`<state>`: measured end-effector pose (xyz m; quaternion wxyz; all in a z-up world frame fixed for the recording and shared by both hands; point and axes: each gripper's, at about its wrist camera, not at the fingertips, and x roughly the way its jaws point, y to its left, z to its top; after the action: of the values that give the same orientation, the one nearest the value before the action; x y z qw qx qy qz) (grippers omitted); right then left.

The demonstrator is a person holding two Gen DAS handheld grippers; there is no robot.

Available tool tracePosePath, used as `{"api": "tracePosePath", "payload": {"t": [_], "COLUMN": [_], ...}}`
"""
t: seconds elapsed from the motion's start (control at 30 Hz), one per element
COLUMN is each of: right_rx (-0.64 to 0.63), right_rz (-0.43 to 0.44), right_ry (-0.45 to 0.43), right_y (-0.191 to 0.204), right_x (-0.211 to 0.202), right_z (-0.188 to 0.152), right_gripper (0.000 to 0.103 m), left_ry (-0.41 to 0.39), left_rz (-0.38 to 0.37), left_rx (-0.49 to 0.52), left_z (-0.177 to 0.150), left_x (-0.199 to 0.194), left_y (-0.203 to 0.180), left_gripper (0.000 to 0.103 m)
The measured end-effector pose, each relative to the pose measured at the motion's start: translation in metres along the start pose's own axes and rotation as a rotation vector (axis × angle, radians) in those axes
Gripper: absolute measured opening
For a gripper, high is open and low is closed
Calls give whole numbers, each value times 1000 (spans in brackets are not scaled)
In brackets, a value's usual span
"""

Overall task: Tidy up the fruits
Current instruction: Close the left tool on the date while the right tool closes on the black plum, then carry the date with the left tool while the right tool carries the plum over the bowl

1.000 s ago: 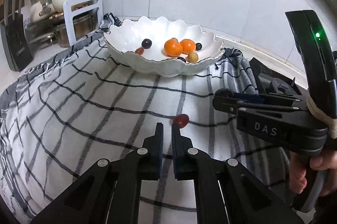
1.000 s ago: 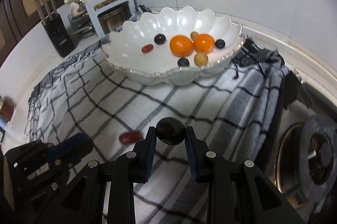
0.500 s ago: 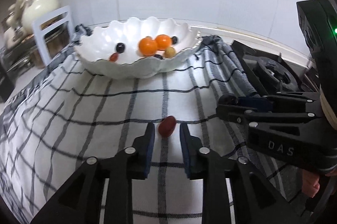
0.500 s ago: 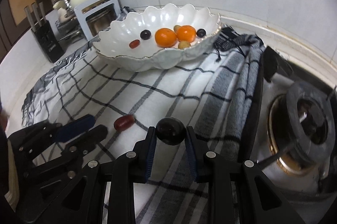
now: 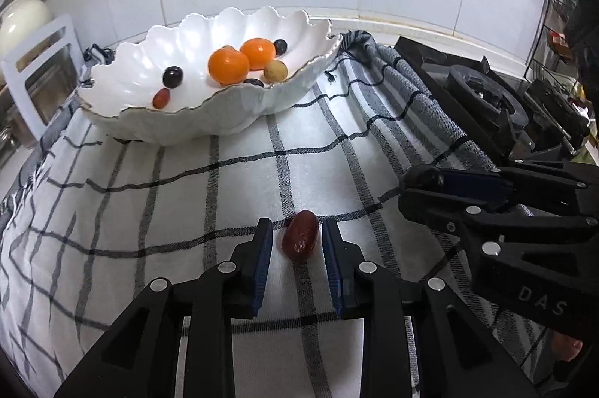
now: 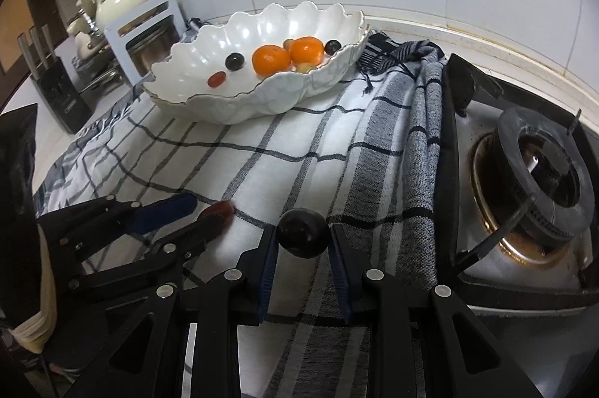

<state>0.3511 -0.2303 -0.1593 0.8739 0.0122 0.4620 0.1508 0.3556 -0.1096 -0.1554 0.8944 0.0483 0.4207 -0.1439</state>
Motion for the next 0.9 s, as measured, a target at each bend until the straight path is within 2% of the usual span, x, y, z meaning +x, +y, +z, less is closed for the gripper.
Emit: {"api": "tracePosePath", "payload": {"t": [0.17, 0.27, 0.37, 0.9], "right_rx": [31, 41, 48, 46], "right_rz": [-22, -29, -35, -35], "right_ry": [3, 2, 0, -38], "right_y": [1, 0, 1, 18], "right_x": [1, 1, 0, -17], "right_z": [-1, -1, -2, -2], "right_gripper": [29, 29, 29, 29], "left_ry": [27, 28, 28, -52], "left_rz": [-26, -38, -55, -61], "left_rx": [9, -2, -16, -42], "left_z": [-1, -2, -2, -4], "left_x": [9, 9, 7, -42], "left_y": [1, 3, 6, 17], "left_gripper": [27, 20, 19, 18]}}
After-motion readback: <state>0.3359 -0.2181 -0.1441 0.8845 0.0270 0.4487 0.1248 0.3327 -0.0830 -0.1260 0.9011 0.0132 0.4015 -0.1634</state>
